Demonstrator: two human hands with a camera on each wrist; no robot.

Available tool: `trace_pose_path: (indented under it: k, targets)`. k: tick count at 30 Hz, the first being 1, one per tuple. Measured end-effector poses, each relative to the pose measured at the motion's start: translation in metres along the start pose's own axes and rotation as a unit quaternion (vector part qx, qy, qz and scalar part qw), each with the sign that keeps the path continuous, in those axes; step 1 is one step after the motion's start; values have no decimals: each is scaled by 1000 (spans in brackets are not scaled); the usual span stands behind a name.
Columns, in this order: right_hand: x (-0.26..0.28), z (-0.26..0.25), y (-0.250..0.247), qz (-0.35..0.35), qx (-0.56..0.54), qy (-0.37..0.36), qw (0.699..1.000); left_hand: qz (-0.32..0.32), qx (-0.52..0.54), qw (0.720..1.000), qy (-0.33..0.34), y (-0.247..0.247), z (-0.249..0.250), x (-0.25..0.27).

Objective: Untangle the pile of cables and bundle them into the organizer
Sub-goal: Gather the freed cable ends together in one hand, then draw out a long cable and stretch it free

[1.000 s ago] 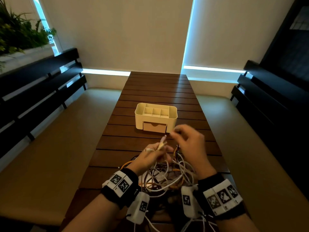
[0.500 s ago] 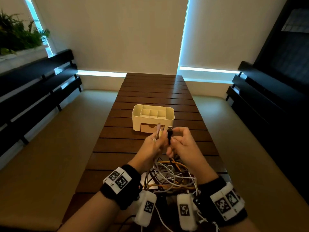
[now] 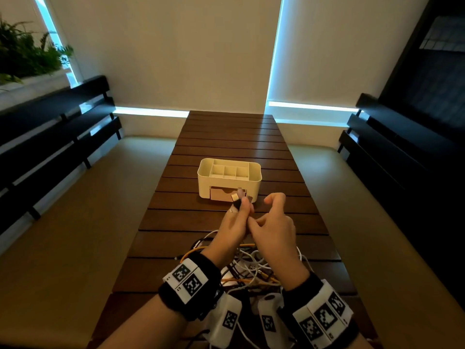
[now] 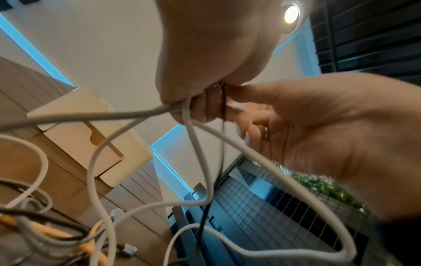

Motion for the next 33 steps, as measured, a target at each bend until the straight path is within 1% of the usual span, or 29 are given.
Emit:
trace_pose_path:
  k: [1, 3, 5, 6, 7, 9, 10, 12, 14, 17, 19, 21, 22, 23, 24, 26, 27, 28, 30, 31, 32, 33]
  targets:
    - [0, 1, 1, -8, 24, 3, 1000, 14, 1, 1000, -9, -4, 1, -1]
    - [-2, 9, 12, -65, 64, 6, 996, 25, 41, 999, -4, -11, 8, -2]
    - [-3, 18, 29, -144, 106, -14, 984, 8, 143, 989, 31, -15, 24, -2]
    - [-3, 23, 37, -182, 99, -29, 978, -3, 188, 981, 43, -16, 33, -1]
    - [-1, 27, 43, -212, 75, -41, 974, -9, 210, 976, 51, -18, 41, 1]
    - [0, 30, 47, -242, 50, -45, 968, 2, 216, 974, 70, -23, 52, 4]
    - [0, 30, 46, -254, 49, -35, 965, 10, 216, 973, 84, -26, 58, 6]
    - [-2, 37, 42, -286, 45, 10, 957, 23, 232, 966, 110, -32, 69, 10]
    - [-7, 52, 36, -313, 71, 63, 945, 35, 262, 955, 137, -41, 83, 14]
    - [-15, 92, 25, -318, 121, 149, 928, 55, 293, 935, 191, -61, 118, 26]
    - [-11, 121, 21, -326, 174, 199, 908, 62, 303, 920, 242, -80, 146, 38]
    - [-2, 147, 15, -327, 277, 234, 873, 63, 323, 898, 293, -101, 171, 51]
    - [5, 157, 15, -332, 302, 243, 860, 59, 335, 888, 311, -111, 179, 56]
    - [10, 165, 17, -342, 302, 246, 855, 54, 343, 882, 319, -117, 183, 58]
    - [12, 168, 19, -347, 287, 245, 859, 53, 342, 882, 319, -121, 184, 59]
    - [12, 165, 20, -343, 254, 238, 873, 61, 319, 898, 297, -119, 176, 55]
    - [8, 158, 19, -332, 229, 218, 889, 65, 309, 906, 283, -115, 170, 52]
    - [1, 146, 18, -310, 195, 186, 912, 67, 306, 910, 273, -110, 163, 49]
    - [-9, 106, 14, -249, 80, 91, 961, 61, 318, 910, 260, -100, 153, 43]
    - [-12, 85, 12, -226, 19, 45, 973, 57, 327, 908, 256, -95, 150, 40]
    - [-14, 67, 13, -218, -33, 10, 975, 53, 337, 905, 255, -92, 149, 38]
    - [-14, 55, 16, -223, -73, -9, 972, 51, 346, 901, 256, -89, 148, 36]
Point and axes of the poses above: each hand's wrist, its own x-axis away from the middle knuckle, its own y-axis out of the palm, z = x × y, the point moved 7 cm from there along -x, towards the middle knuckle, and after that the axes turned 13 degrees about -z, right-handed, at the moved point
